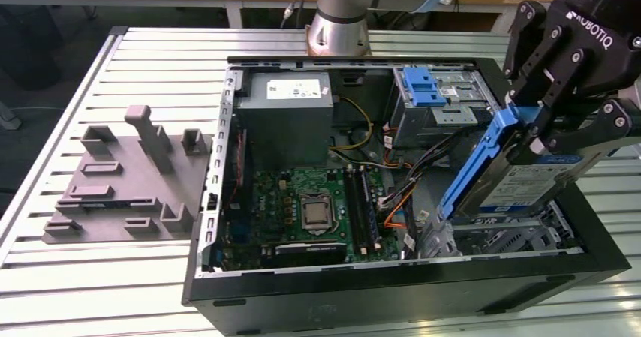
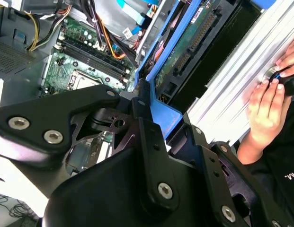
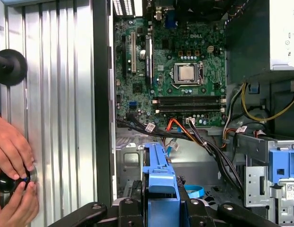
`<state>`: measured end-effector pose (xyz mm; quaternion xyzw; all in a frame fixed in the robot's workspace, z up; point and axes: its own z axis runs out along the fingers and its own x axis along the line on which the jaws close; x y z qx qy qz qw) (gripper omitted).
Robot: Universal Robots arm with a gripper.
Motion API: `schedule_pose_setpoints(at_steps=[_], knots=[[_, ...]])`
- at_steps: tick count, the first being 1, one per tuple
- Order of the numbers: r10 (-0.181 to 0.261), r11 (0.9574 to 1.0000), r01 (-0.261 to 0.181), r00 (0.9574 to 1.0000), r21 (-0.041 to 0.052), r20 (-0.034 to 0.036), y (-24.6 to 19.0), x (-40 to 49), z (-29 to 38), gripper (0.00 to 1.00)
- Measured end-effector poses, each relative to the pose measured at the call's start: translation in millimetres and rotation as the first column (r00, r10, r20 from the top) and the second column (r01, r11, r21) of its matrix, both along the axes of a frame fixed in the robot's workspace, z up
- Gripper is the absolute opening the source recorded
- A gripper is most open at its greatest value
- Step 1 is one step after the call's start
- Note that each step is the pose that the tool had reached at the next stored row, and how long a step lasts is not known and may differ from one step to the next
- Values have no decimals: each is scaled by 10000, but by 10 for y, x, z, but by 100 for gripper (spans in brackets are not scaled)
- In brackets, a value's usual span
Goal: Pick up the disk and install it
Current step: 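Insert the disk into the insertion slot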
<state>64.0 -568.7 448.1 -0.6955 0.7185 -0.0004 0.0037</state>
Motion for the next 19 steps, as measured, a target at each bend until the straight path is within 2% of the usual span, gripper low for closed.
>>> schedule_pose_setpoints(at_steps=[12, 19], knots=[[1, 10000, -1, 10000, 1, 0, 14, 78, -55, 36], [0, 10000, 0, 10000, 1, 1, 15, 83, -101, 36]])
